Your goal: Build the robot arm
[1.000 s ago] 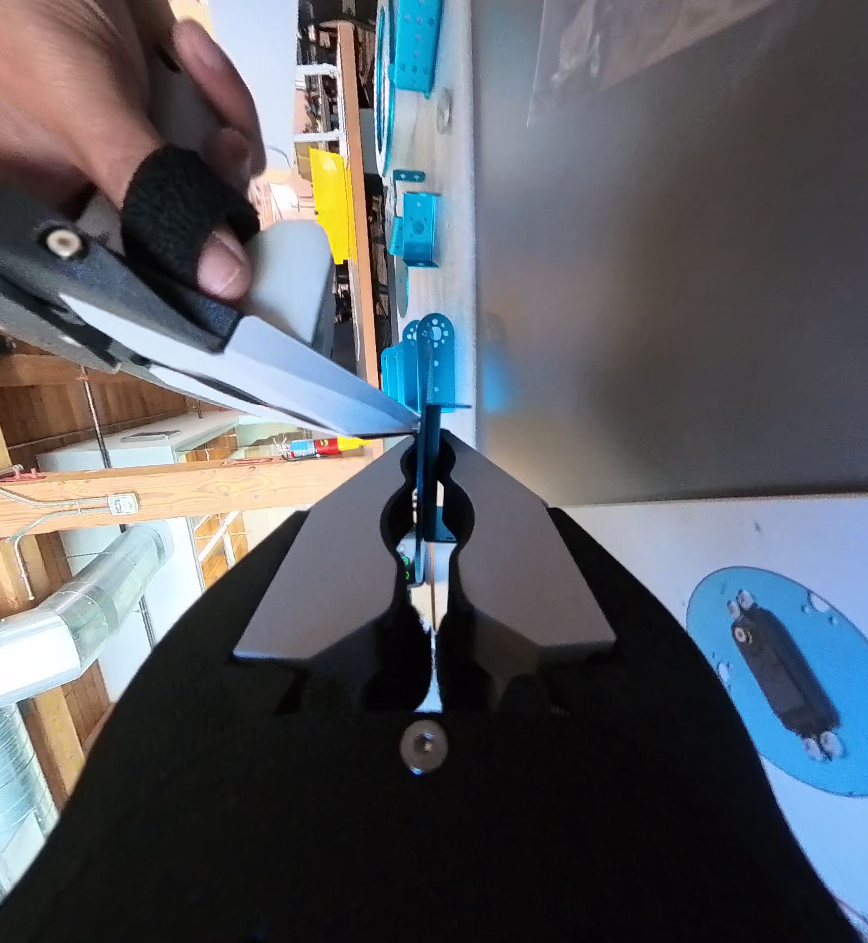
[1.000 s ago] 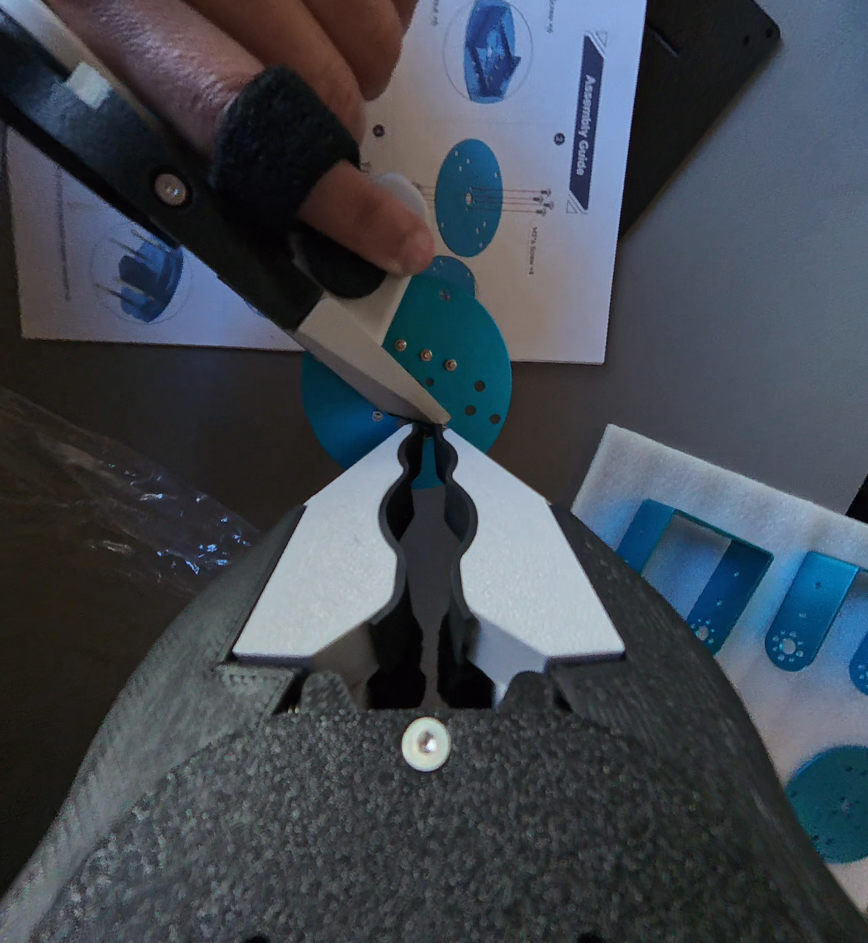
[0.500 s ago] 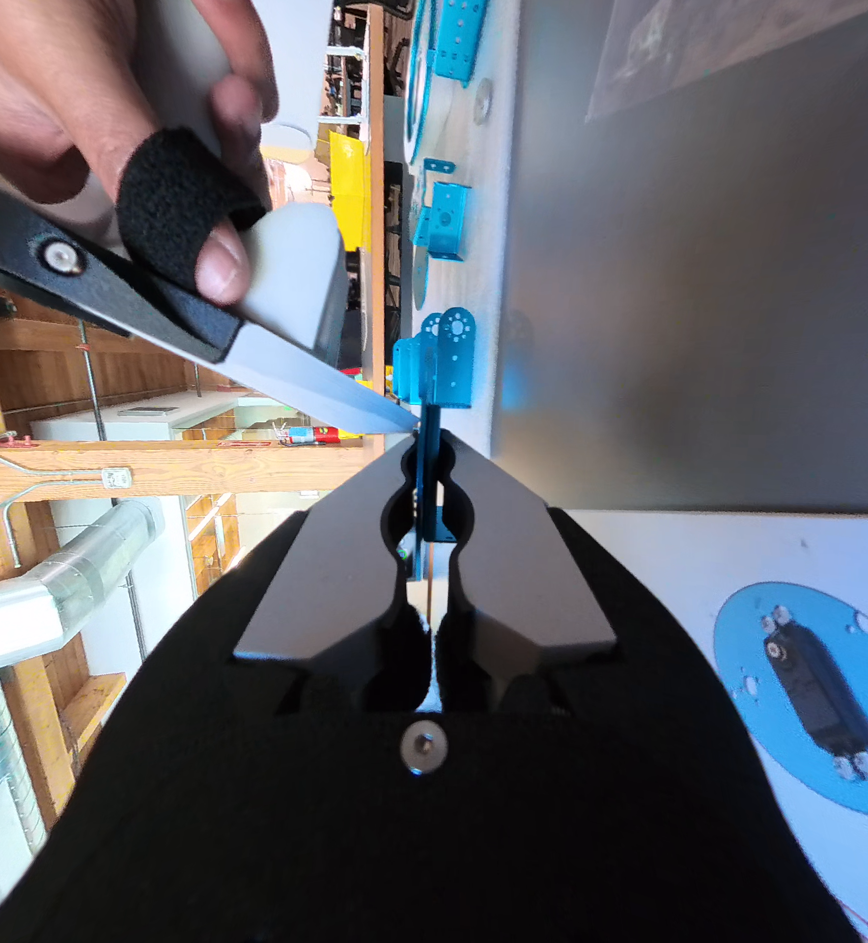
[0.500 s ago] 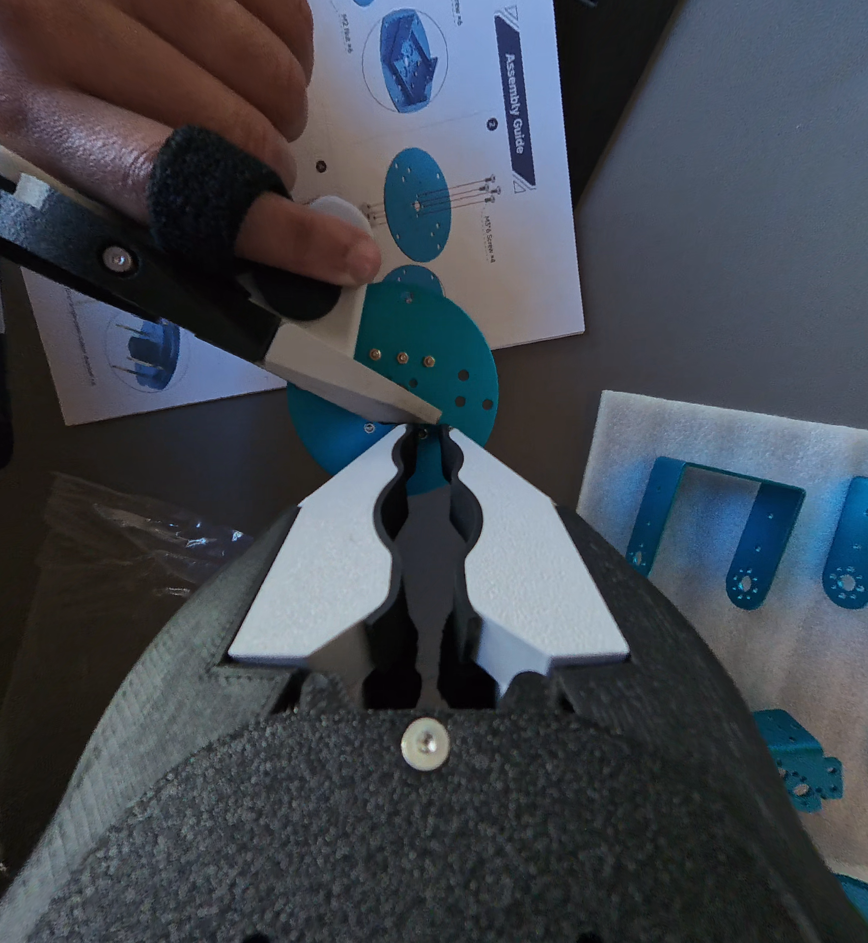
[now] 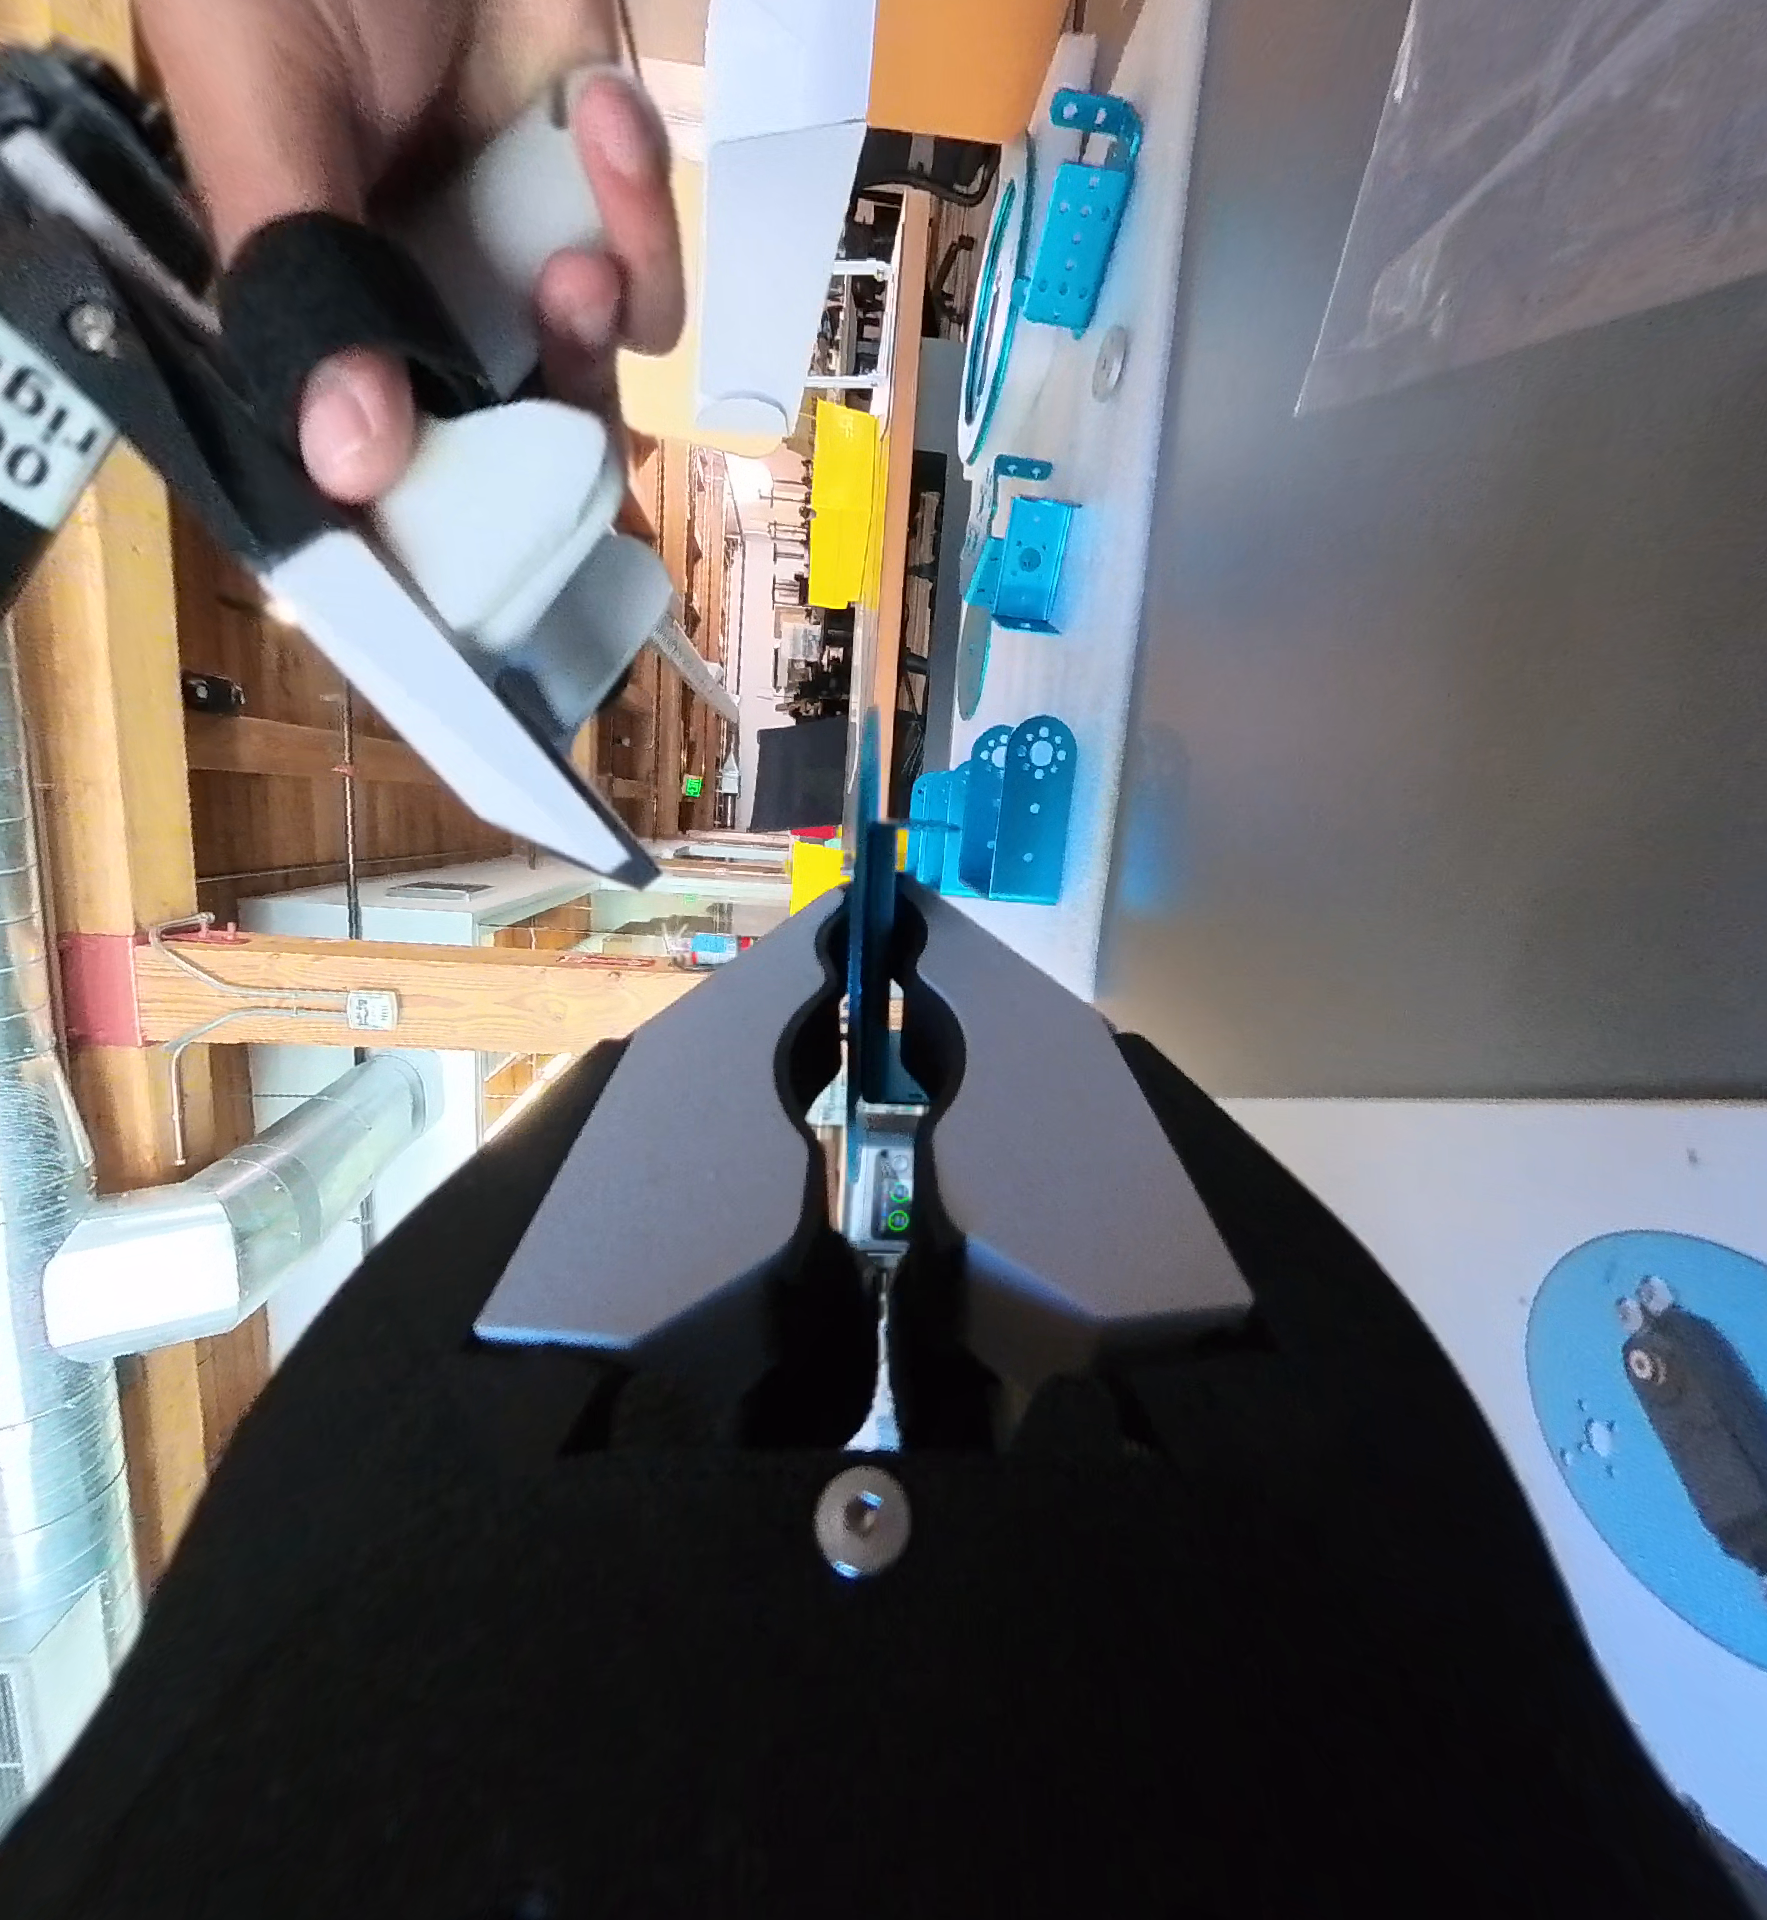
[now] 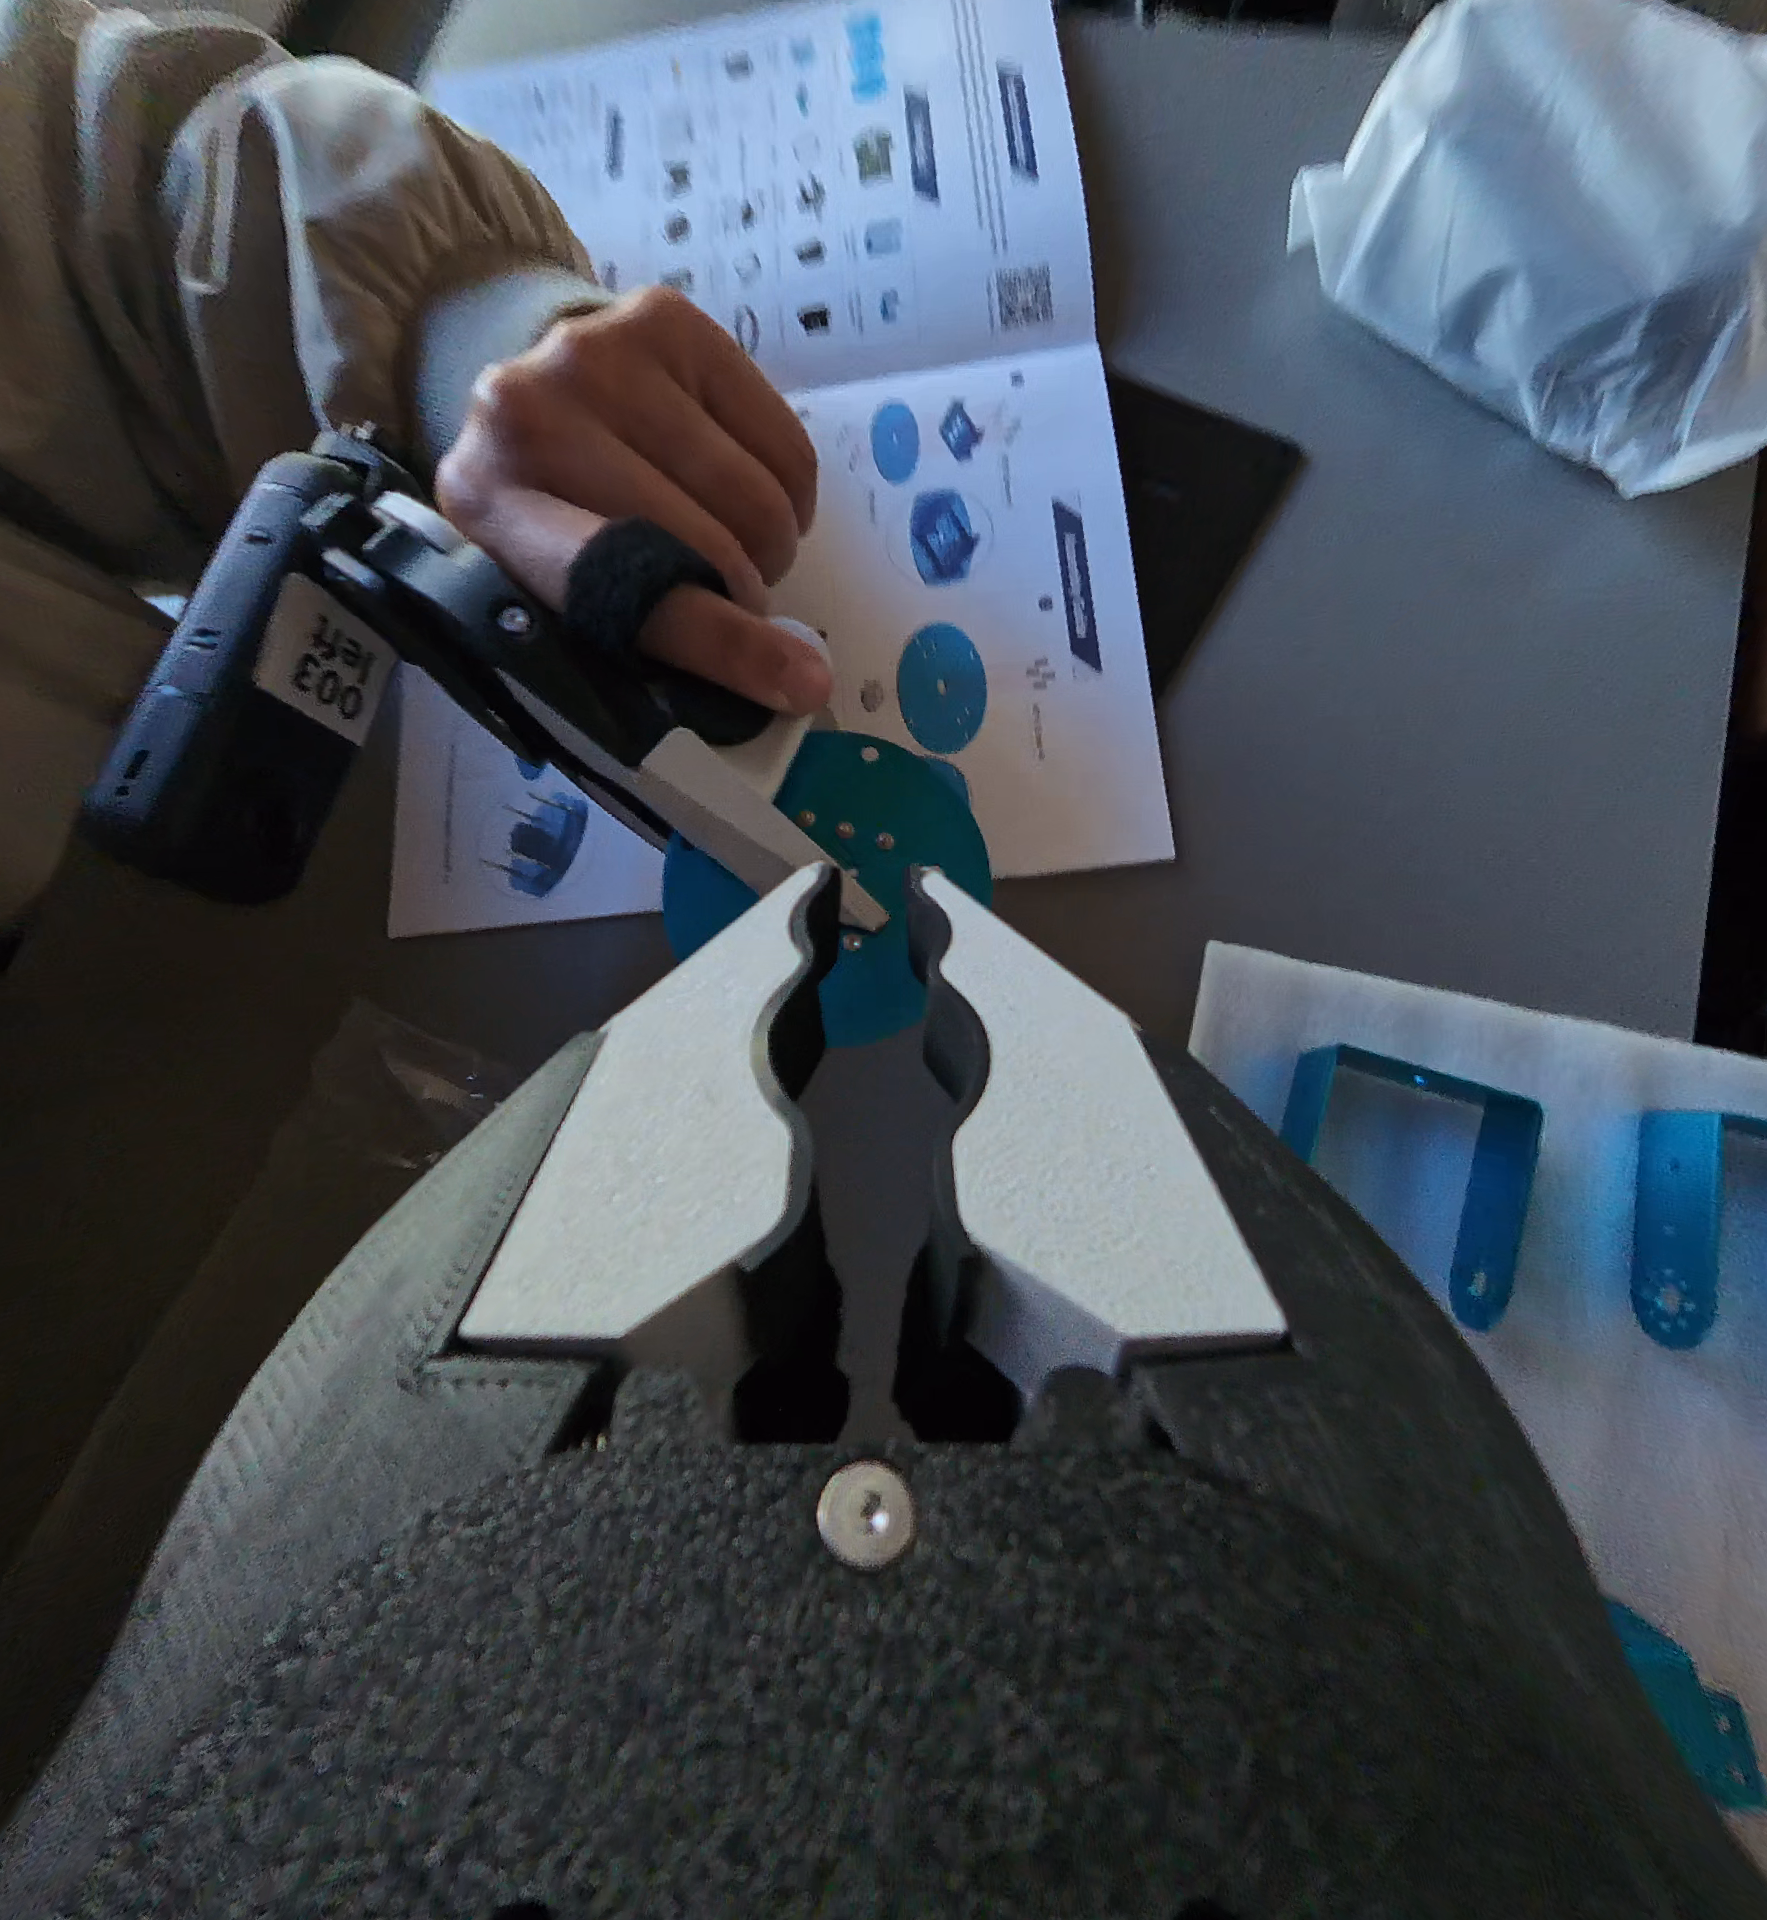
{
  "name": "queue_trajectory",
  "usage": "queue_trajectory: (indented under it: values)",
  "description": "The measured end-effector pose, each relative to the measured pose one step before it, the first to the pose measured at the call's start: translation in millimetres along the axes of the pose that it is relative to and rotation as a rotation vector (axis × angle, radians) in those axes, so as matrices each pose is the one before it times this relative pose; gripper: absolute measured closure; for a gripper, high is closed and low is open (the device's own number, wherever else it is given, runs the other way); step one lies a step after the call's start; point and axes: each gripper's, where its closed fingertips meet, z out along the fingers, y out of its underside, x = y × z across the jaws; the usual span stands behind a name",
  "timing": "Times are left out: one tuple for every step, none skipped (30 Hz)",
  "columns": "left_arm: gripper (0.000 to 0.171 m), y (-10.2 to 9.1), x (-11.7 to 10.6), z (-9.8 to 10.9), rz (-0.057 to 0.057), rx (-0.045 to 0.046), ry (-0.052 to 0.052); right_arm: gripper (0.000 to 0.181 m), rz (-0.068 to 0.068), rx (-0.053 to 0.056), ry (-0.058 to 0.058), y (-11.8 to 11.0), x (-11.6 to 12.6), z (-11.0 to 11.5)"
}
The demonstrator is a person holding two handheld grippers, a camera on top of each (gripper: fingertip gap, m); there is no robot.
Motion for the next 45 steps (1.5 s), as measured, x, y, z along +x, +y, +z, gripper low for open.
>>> queue_trajectory:
  values:
    - [0.170,-0.53,-0.35,-0.26,-0.0021,0.00281,-0.0010,0.166,-0.0187,0.0416,-0.0191,0.54,-3.39,-1.39]
    - [0.170,-0.97,-0.55,-0.37,-0.0001,0.00536,-0.0030,0.161,-0.0156,0.0370,-0.0269,2.71,-5.13,-0.07]
    - [0.170,-0.72,-0.32,-0.39,-0.0014,0.00326,-0.0006,0.155,-0.0133,0.0350,-0.0363,4.22,-7.15,1.12]
    - [0.170,-0.56,-0.87,-0.24,-0.0040,0.00157,-0.0028,0.147,-0.0029,0.0354,-0.0246,4.32,-5.92,2.52]
    - [0.170,-0.71,-1.09,-0.19,-0.0053,0.00248,-0.0036,0.137,-0.0043,0.0259,-0.0030,4.56,-3.02,2.91]
    - [0.170,-0.24,-0.49,0.00,-0.0063,0.00073,0.0011,0.129,-0.0151,0.0163,-0.0046,4.59,-3.99,2.59]
    - [0.170,-0.31,-0.09,-0.06,-0.0054,0.00167,0.0015,0.123,-0.0152,0.0213,0.0025,1.86,-3.94,1.79]
    - [0.171,-0.18,-0.09,-0.08,-0.0017,0.00187,-0.0008,0.121,-0.0114,0.0179,0.0216,1.16,-1.54,0.69]
    - [0.170,0.22,0.22,0.13,0.0007,-0.00046,0.0007,0.119,-0.0095,0.0154,0.0206,0.61,-1.28,0.68]
    - [0.170,0.58,0.88,0.37,0.0000,-0.00315,0.0037,0.116,-0.0095,0.0101,0.0163,0.40,-1.26,1.08]
    - [0.171,0.33,0.68,0.36,-0.0002,-0.00130,0.0021,0.113,-0.0089,0.0037,0.0129,0.92,-1.21,1.10]
    - [0.171,-0.32,0.38,0.07,-0.0001,0.00275,-0.0002,0.112,-0.0087,0.0040,0.0111,1.19,-0.84,1.64]
    - [0.171,-0.16,0.62,0.14,-0.0005,0.00089,0.0020,0.110,-0.0102,-0.0037,0.0203,1.93,1.61,1.76]
    - [0.170,0.31,0.31,0.28,0.0004,-0.00222,0.0004,0.108,-0.0024,-0.0023,0.0056,1.81,-0.28,1.49]
    - [0.171,0.03,0.06,0.05,0.0015,-0.00048,-0.0010,0.108,0.0018,0.0058,-0.0039,0.78,-0.96,1.44]
    - [0.171,-0.08,0.09,0.05,0.0002,0.00069,0.0000,0.108,0.0055,0.0018,-0.0022,1.20,-0.18,1.00]
    - [0.170,-0.02,0.01,-0.01,-0.0007,-0.00002,0.0012,0.109,0.0107,0.0010,-0.0150,1.19,-1.82,0.91]
    - [0.170,0.42,0.17,0.14,0.0001,-0.00221,0.0015,0.109,0.0055,0.0003,-0.0025,0.62,0.09,0.42]
    - [0.170,0.35,-0.19,0.04,0.0015,-0.00085,-0.0018,0.110,-0.0035,0.0069,0.0032,-0.63,0.20,-0.31]
    - [0.170,0.12,-0.47,-0.13,0.0011,0.00082,-0.0026,0.112,-0.0012,0.0039,-0.0053,-0.13,-1.01,-0.04]
    - [0.170,0.50,0.24,0.28,-0.0013,-0.00220,0.0036,0.111,0.0047,-0.0094,0.0005,1.56,0.34,0.31]
    - [0.170,0.70,0.28,0.31,-0.0018,-0.00299,0.0023,0.111,0.0061,-0.0002,-0.0046,0.26,-0.68,-0.05]
    - [0.170,0.21,-0.15,-0.04,0.0008,0.00080,-0.0018,0.111,0.0033,0.0031,0.0009,-0.21,0.10,-0.61]
    - [0.170,0.29,0.16,0.07,0.0016,-0.00045,0.0007,0.112,-0.0019,-0.0052,0.0074,0.81,1.36,-1.38]
    - [0.170,0.80,0.06,0.25,-0.0002,-0.00308,0.0009,0.113,-0.0003,-0.0023,0.0067,0.21,1.19,-1.86]
    - [0.170,0.33,-0.29,0.13,-0.0008,-0.00055,-0.0014,0.114,0.0040,0.0067,0.0054,-1.05,1.16,-1.85]
    - [0.170,0.05,-0.22,-0.11,-0.0012,0.00047,0.0000,0.114,0.0054,0.0140,0.0001,-2.06,0.36,-1.21]
    - [0.170,-0.16,-0.44,-0.07,-0.0008,0.00042,-0.0015,0.113,0.0028,0.0134,-0.0038,-1.77,-0.51,-0.16]
    - [0.170,-0.43,-0.49,-0.26,0.0009,0.00178,-0.0027,0.111,-0.0028,0.0054,0.0029,-0.36,0.35,0.94]
    - [0.170,-0.34,0.21,0.00,0.0006,0.00046,0.0015,0.108,-0.0100,-0.0007,0.0098,0.48,1.12,1.69]
    - [0.170,-0.15,0.20,0.05,0.0004,-0.00091,0.0007,0.107,-0.0084,-0.0037,0.0019,0.93,-0.19,1.84]
    - [0.170,0.19,-0.14,0.04,0.0018,-0.00076,-0.0015,0.107,0.0026,-0.0049,-0.0143,0.98,-2.54,1.51]
    - [0.170,0.46,0.20,0.13,0.0010,-0.00241,0.0014,0.108,0.0062,0.0007,-0.0104,-0.03,-1.81,0.98]
    - [0.170,0.34,0.28,0.13,-0.0012,-0.00052,0.0017,0.108,0.0054,0.0010,-0.0058,-0.01,-1.20,0.03]
    - [0.170,0.01,0.12,-0.09,-0.0014,0.00151,0.0010,0.111,0.0001,-0.0090,0.0035,1.17,0.62,-1.15]
    - [0.170,0.57,0.26,0.19,0.0006,-0.00272,0.0011,0.117,-0.0007,-0.0131,0.0029,1.27,0.82,-2.28]
    - [0.170,0.51,-0.44,0.23,0.0018,-0.00294,-0.0027,0.119,0.0047,0.0003,-0.0020,-0.71,0.27,-2.39]
    - [0.170,-0.16,-0.78,-0.27,-0.0004,0.00222,-0.0036,0.118,0.0033,0.0151,0.0064,-2.78,1.37,-2.02]
    - [0.170,-0.25,-0.21,-0.10,-0.0037,0.00190,0.0009,0.115,-0.0013,0.0205,0.0010,-3.39,0.14,-0.65]
    - [0.170,-0.26,0.11,-0.10,-0.0023,0.00015,0.0015,0.111,-0.0030,0.0150,-0.0039,-2.33,-0.72,1.30]
    - [0.170,-0.66,-0.04,-0.19,0.0025,0.00273,-0.0009,0.106,-0.0095,0.0021,0.0037,0.02,0.15,2.85]
    - [0.170,-0.68,0.08,-0.15,0.0031,0.00304,-0.0012,0.103,-0.0176,-0.0048,0.0064,1.36,0.08,3.43]
    - [0.170,-0.37,0.44,-0.07,0.0003,0.00041,0.0015,0.102,-0.0122,-0.0088,-0.0021,2.11,-1.34,3.12]
    - [0.170,0.36,0.74,0.22,-0.0006,-0.00216,0.0037,0.100,-0.0007,-0.0008,-0.0084,0.66,-2.11,1.55]
    - [0.170,0.09,0.65,-0.05,0.0012,0.00076,0.0032,0.100,0.0075,0.0019,-0.0016,0.29,-0.39,-0.09]
